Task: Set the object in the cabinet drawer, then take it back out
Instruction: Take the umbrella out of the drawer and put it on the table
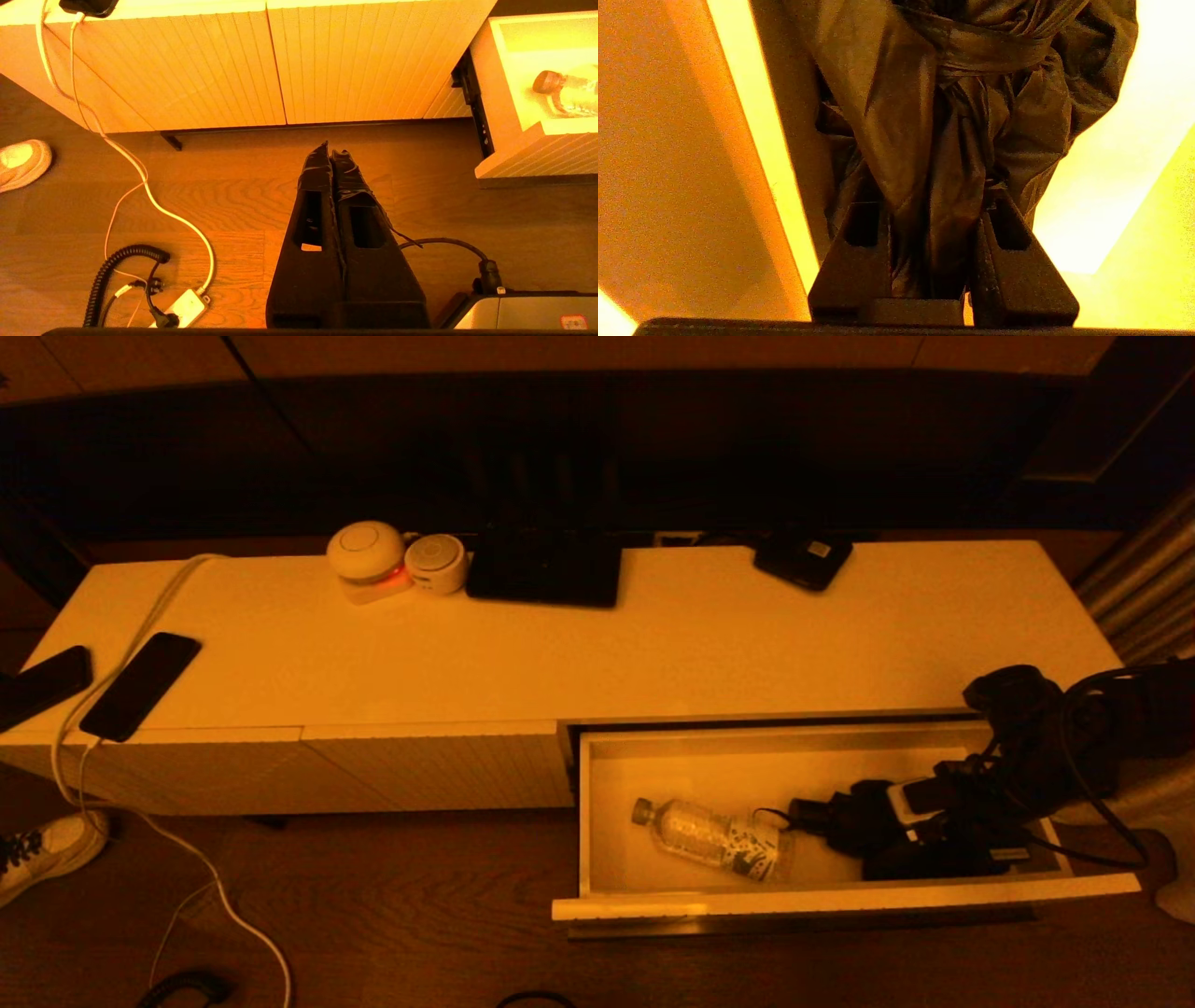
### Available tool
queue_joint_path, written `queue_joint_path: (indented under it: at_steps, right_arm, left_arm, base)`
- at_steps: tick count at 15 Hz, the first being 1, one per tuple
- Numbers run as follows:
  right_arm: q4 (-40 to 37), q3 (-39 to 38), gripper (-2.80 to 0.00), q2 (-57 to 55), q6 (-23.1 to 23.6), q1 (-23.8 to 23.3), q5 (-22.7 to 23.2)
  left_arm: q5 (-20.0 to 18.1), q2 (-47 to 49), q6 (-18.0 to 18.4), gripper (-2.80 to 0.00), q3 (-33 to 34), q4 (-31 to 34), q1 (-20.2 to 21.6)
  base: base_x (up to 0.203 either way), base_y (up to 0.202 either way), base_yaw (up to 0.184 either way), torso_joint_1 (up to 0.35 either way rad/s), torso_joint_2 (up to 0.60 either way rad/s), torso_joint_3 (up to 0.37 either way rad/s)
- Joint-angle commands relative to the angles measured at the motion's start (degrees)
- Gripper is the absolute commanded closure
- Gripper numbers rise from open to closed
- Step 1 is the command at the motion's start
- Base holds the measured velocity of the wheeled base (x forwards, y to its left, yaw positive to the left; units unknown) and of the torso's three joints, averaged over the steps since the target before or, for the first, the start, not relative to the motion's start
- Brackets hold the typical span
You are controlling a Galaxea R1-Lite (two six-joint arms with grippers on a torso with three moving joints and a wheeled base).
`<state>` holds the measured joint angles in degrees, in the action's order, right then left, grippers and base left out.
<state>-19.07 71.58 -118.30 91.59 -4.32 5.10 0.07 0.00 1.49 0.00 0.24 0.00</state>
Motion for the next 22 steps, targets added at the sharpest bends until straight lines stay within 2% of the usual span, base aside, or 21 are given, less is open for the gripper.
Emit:
queue_joint_path:
  at_steps: [1,10,19,22]
  right_arm:
    - [-0.01,-0.95,0.00,1.08,0.52,0.01,0.01]
    - [-0.09,-3.62,0.00,12.64,0.44,0.01,0.18]
    - [-0.20,-8.68,0.00,31.15,0.16,-0.60,0.27]
    - [-0.10,-8.28,0.00,37.25,0.11,-2.56,1.11]
  left_arm:
    - [0.02,0.00,0.01,0.00,0.00,0.02,0.00]
    - [0.02,0.00,0.01,0.00,0.00,0.02,0.00]
    - [0.02,0.00,0.01,0.00,0.00,0.02,0.00]
    - [0.02,0.00,0.01,0.00,0.00,0.02,0.00]
  base:
    - [0.000,0.000,0.000,0.000,0.00,0.000]
    - [0.000,0.000,0.000,0.000,0.00,0.000]
    - [0.000,0.000,0.000,0.000,0.00,0.000]
    - [0.000,0.000,0.000,0.000,0.00,0.000]
